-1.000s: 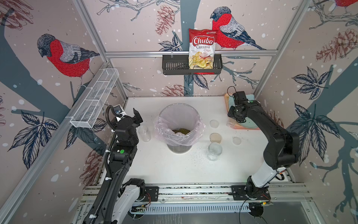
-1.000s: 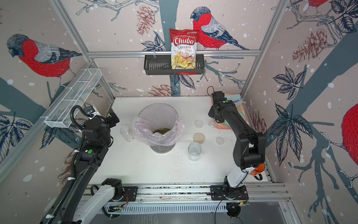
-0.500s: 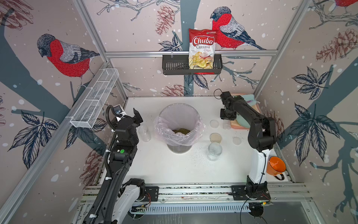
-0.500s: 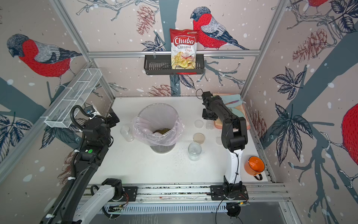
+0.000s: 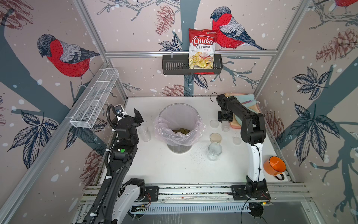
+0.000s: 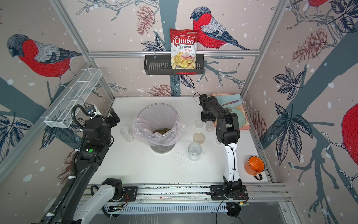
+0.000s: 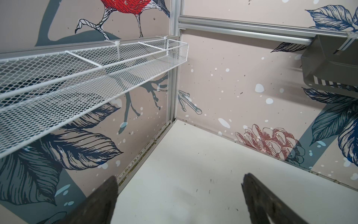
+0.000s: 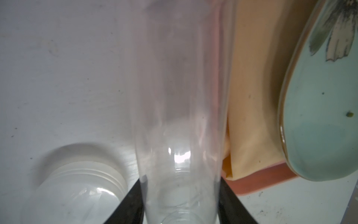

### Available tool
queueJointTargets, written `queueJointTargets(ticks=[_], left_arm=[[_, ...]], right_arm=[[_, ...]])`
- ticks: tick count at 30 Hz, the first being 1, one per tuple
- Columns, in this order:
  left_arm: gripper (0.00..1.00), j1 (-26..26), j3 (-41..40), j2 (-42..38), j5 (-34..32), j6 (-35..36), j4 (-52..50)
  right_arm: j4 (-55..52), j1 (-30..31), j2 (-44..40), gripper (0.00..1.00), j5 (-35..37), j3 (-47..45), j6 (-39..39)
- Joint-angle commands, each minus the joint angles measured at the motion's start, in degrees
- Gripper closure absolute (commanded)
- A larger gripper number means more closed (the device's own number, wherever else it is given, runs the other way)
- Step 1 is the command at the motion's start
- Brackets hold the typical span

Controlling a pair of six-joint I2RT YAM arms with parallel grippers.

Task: Empty moldy mung beans from jars
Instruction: Reset both arms

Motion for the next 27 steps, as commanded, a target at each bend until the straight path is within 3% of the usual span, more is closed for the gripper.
queueJointTargets(ticks=[1, 5, 13, 15, 16, 17, 22, 25, 27], left_arm=[[0.03, 0.1, 0.1, 0.0, -0.9, -0.3, 2.8], [0.03, 0.1, 0.1, 0.3, 1.1, -0.2, 3.0], [0.03, 0.1, 0.1, 0.5, 1.4, -0.7, 3.3], [0.03, 0.1, 0.0, 0.6, 1.6, -0.9, 3.6], [0.03, 0.2, -0.1, 0.7, 2.2, -1.0, 3.8], [0.03, 0.2, -0.3, 0.7, 2.4, -1.4, 4.1], [0.03, 0.2, 0.3, 2.1, 0.9, -3.7, 3.9], [0.03, 0.2, 3.5, 5.1, -1.1, -6.5, 0.1], [0.03, 0.2, 4.9, 6.1, -1.1, -6.7, -1.4]], right_arm=[[-0.9, 0.3, 0.4, 0.33, 1.5, 0.2, -0.5], [-0.6, 0.8, -1.3, 0.18, 2.1, 0.3, 0.3], [-3.1, 1.4, -8.0, 0.12, 5.5, 4.5, 2.6], [-3.0, 1.8, -11.4, 0.07, 8.2, 5.0, 4.2], [-1.7, 2.4, -13.9, 0.00, 10.7, 4.5, 4.9], [0.4, 3.6, -17.1, 0.01, 14.5, 3.0, 5.2], [21.5, 12.4, -37.4, 0.00, 38.6, -16.1, 4.5], [41.6, 16.1, -50.6, 0.01, 41.7, -32.5, -2.8], [47.7, 16.1, -56.9, 0.01, 40.8, -38.6, -3.4]])
